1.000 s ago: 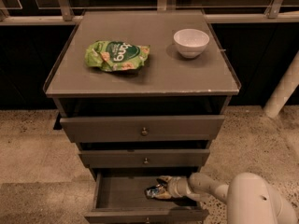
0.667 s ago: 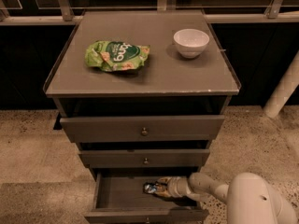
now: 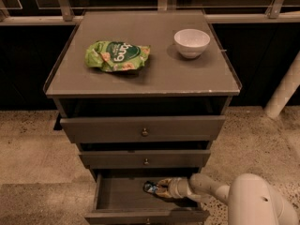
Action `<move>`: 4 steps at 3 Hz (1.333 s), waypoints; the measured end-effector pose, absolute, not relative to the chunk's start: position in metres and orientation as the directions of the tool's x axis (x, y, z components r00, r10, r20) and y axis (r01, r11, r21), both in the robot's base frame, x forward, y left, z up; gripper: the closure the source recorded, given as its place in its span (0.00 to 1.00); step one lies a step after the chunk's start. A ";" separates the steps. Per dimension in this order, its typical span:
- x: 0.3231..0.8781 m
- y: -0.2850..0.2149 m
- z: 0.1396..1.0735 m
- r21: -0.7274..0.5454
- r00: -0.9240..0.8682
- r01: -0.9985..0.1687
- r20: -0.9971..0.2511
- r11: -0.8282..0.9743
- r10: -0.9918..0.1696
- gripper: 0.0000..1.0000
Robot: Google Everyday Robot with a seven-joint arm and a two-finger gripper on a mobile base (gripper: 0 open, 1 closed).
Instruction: Pick redbull can from bottom drawer and place on counter
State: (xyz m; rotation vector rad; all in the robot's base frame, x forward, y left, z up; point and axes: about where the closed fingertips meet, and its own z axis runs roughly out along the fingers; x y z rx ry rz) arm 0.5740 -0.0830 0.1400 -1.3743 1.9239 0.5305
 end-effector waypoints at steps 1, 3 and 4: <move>0.574 -0.083 0.140 -0.069 -0.189 -0.933 -0.740 0.352 -0.645 1.00; 0.569 -0.095 0.151 -0.009 -0.212 -0.920 -0.829 0.391 -0.518 1.00; 0.545 -0.126 0.191 0.046 -0.214 -0.902 -0.911 0.429 -0.353 1.00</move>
Offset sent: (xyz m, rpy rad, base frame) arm -0.0012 0.0001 0.0028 0.0501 0.0239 0.0161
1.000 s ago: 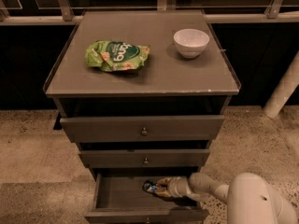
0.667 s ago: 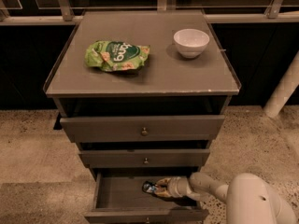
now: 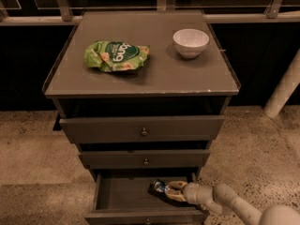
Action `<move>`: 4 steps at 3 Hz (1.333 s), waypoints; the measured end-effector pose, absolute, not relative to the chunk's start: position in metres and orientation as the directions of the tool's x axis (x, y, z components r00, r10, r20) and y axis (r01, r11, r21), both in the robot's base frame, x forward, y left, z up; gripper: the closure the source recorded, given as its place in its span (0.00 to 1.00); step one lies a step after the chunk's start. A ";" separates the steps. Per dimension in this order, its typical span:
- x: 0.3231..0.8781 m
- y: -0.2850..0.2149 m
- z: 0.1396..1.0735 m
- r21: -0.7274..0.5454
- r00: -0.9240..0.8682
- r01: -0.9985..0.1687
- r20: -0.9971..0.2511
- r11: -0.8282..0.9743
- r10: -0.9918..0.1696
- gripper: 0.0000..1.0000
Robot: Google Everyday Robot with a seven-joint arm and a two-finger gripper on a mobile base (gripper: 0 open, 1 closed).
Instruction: Pick redbull can from bottom drawer and place on counter
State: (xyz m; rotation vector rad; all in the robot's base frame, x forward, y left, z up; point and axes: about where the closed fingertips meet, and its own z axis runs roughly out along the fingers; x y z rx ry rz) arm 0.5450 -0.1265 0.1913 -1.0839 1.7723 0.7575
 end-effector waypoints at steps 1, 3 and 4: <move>0.510 -0.163 0.231 0.109 -0.230 -0.884 -0.948 0.454 -0.221 1.00; 0.484 -0.194 0.285 0.110 -0.191 -0.891 -0.971 0.440 -0.143 1.00; 0.481 -0.177 0.327 0.076 -0.134 -0.922 -0.983 0.379 -0.127 1.00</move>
Offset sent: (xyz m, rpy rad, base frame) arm -0.0831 -0.1060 0.1565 0.2890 -0.0787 -0.0315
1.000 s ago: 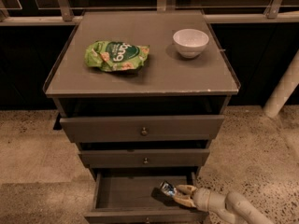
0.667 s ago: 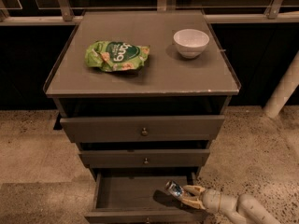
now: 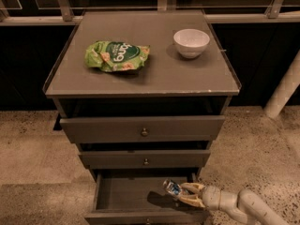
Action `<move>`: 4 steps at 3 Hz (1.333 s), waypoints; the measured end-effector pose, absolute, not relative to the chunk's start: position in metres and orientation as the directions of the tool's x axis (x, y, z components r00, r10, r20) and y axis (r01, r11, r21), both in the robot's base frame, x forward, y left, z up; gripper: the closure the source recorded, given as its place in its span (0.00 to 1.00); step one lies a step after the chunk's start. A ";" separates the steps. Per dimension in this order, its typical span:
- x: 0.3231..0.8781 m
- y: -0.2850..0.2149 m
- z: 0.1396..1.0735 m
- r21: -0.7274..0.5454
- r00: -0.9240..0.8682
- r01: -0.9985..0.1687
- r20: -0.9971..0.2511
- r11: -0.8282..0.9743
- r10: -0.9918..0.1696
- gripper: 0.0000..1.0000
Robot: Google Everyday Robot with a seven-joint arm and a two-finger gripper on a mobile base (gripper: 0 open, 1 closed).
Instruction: Pick redbull can from bottom drawer and place on counter
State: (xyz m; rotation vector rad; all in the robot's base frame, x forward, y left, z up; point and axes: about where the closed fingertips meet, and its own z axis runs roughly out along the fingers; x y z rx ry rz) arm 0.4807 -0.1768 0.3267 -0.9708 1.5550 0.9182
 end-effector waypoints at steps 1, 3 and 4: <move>0.472 -0.151 0.404 -0.053 0.009 -0.952 -0.989 0.302 -0.145 1.00; 0.466 -0.099 0.555 -0.259 0.234 -0.945 -0.962 0.201 -0.143 1.00; 0.466 -0.099 0.555 -0.259 0.234 -0.945 -0.962 0.201 -0.143 1.00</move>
Offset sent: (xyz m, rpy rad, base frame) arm -0.0237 0.0918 0.2553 -0.0273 -0.3765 0.2523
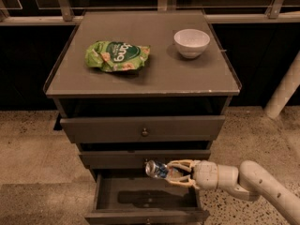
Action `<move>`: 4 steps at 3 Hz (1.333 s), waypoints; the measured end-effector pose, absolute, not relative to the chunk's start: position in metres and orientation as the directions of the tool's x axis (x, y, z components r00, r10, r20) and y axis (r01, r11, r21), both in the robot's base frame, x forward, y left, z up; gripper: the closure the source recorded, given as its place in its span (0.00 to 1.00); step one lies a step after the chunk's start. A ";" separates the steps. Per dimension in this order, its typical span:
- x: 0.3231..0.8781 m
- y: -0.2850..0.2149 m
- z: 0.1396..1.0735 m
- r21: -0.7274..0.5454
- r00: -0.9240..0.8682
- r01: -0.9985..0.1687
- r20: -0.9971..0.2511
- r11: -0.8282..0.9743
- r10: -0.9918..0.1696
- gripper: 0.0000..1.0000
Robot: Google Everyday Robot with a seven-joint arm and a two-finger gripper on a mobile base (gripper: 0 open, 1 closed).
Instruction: Pick redbull can from bottom drawer and place on counter
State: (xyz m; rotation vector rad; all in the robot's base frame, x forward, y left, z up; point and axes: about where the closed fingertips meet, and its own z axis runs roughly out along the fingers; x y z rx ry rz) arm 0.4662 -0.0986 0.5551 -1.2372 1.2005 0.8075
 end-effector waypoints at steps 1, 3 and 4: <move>0.468 -0.101 0.579 -0.264 0.250 -0.940 -0.964 0.214 -0.088 1.00; 0.506 -0.119 0.668 -0.312 0.322 -0.934 -0.946 0.173 0.031 1.00; 0.523 -0.120 0.715 -0.351 0.358 -0.928 -0.933 0.127 0.038 1.00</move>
Offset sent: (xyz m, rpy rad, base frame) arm 0.0427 -0.0346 0.1315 0.1961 -0.1260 0.0631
